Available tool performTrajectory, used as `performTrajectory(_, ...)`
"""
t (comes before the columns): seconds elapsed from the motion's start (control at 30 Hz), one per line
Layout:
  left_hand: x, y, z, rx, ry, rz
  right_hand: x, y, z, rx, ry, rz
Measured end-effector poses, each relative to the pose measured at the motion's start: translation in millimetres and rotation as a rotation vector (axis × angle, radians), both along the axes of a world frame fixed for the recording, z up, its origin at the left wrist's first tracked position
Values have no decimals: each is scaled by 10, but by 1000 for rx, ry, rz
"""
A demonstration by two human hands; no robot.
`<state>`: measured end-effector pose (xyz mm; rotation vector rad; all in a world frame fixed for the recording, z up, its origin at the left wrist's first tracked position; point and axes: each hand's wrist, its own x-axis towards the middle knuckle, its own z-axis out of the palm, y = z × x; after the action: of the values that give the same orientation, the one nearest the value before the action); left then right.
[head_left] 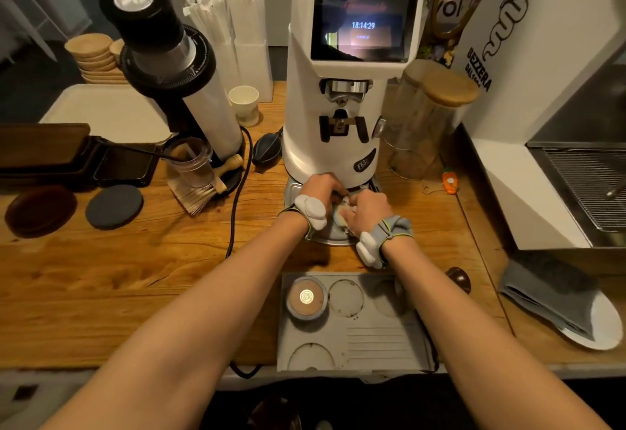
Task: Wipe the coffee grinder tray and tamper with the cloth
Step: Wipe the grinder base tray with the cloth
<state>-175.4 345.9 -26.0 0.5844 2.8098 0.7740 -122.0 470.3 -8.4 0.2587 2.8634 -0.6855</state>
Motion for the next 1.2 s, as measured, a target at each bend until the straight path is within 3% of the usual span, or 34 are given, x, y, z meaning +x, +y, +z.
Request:
performTrajectory(0.2,-35,-371,32,-98,14,30,-38,-368,37,0,2,61)
performTrajectory(0.5,69,-763,37,-63,5,151,-33,-729,97,-42,12,141)
performTrajectory(0.83,449,-594,4,-53,-65,162,191,-327,134,-44,-52,193)
performTrajectory(1.2,465,53,52,-39,-98,91,190,260,108,16,-27,80)
